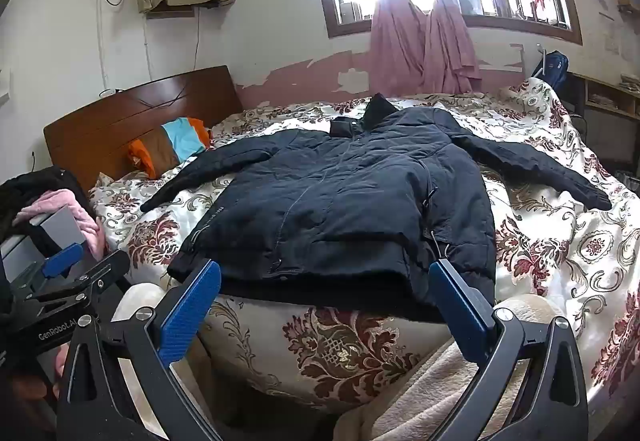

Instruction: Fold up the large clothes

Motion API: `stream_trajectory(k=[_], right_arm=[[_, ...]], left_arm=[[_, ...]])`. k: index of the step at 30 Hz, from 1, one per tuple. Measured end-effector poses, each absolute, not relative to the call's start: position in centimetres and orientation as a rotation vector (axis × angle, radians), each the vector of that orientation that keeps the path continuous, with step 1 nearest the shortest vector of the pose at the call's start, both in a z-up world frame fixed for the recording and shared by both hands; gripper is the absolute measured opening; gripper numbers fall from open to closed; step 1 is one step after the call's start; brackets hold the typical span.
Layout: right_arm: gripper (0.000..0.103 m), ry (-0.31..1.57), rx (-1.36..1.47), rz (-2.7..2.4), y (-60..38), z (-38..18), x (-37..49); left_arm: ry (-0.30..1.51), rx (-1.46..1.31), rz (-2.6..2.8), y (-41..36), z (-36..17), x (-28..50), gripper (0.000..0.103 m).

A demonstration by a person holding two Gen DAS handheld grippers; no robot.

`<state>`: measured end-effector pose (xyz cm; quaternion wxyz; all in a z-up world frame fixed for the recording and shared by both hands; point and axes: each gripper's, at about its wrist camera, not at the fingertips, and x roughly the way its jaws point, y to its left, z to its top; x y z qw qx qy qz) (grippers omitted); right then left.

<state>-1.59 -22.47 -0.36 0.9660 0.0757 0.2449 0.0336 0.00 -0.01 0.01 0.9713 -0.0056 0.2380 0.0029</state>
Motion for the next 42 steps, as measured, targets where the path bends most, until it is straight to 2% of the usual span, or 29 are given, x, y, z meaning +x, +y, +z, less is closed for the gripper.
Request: stream_trajectory(k=[42], right_arm=[[0.102, 0.498, 0.154, 0.072, -22.16, -0.41, -1.78]], left_arm=[[0.476, -0.005, -0.006, -0.44, -0.11, -0.05, 0.103]])
